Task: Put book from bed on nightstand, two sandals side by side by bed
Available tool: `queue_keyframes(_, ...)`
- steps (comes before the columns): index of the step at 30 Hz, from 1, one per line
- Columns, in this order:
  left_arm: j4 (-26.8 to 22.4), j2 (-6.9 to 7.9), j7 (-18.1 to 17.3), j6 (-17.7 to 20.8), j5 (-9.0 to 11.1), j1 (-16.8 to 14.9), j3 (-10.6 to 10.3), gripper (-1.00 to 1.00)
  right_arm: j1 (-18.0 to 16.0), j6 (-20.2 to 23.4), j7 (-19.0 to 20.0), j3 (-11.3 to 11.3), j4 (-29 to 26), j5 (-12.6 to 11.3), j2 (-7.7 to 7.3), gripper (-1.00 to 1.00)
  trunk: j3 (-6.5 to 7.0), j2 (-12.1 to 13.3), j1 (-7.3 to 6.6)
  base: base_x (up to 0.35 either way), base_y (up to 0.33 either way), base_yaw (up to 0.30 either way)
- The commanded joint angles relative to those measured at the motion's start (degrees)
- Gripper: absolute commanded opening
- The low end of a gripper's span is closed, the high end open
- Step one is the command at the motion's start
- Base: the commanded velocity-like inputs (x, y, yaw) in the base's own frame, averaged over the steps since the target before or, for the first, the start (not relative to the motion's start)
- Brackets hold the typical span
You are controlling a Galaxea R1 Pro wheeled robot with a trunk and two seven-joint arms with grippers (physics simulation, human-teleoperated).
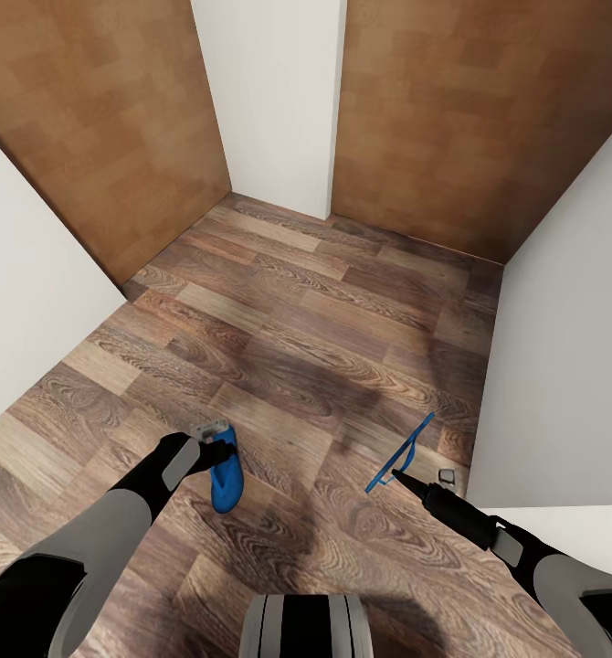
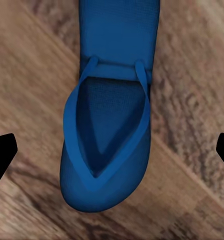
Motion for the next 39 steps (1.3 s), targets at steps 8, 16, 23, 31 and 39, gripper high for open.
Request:
queue_keyframes(8, -0.1, -0.14, 0.5, -0.5, 0.6, 0.0, -0.5, 1.00, 0.0, 0.6, 0.2, 0.5, 0.0, -0.6, -0.01, -1.00, -0.03, 0.0, -0.01, 0.000, 0.000, 0.000)
queue_keyframes(16, -0.1, -0.31, 0.5, -1.7, 0.6, 0.0, -0.6, 1.00, 0.0, 0.6, 0.2, 0.5, 0.0, -0.6, -0.01, -1.00, -0.03, 0.0, -0.01, 0.000, 0.000, 0.000)
queue_keyframes(23, -0.1, -0.39, 0.5, -2.1, 0.6, 0.0, -0.6, 1.00, 0.0, 0.6, 0.2, 0.5, 0.0, -0.6, -0.01, -1.00, -0.26, 0.0, 0.02, 0.000, 0.000, 0.000)
queue_keyframes(31, -0.1, -0.43, 0.5, -2.2, 0.6, 0.0, -0.6, 1.00, 0.0, 0.6, 0.2, 0.5, 0.0, -0.6, -0.01, -1.00, -2.03, -0.1, 0.22, 0.000, 0.000, 0.000)
queue_keyframes(39, -0.1, -0.48, 0.5, -2.2, 0.6, 0.0, -0.6, 1.00, 0.0, 0.6, 0.2, 0.5, 0.0, -0.6, -0.01, -1.00, -3.36, -0.2, 0.38, 0.000, 0.000, 0.000)
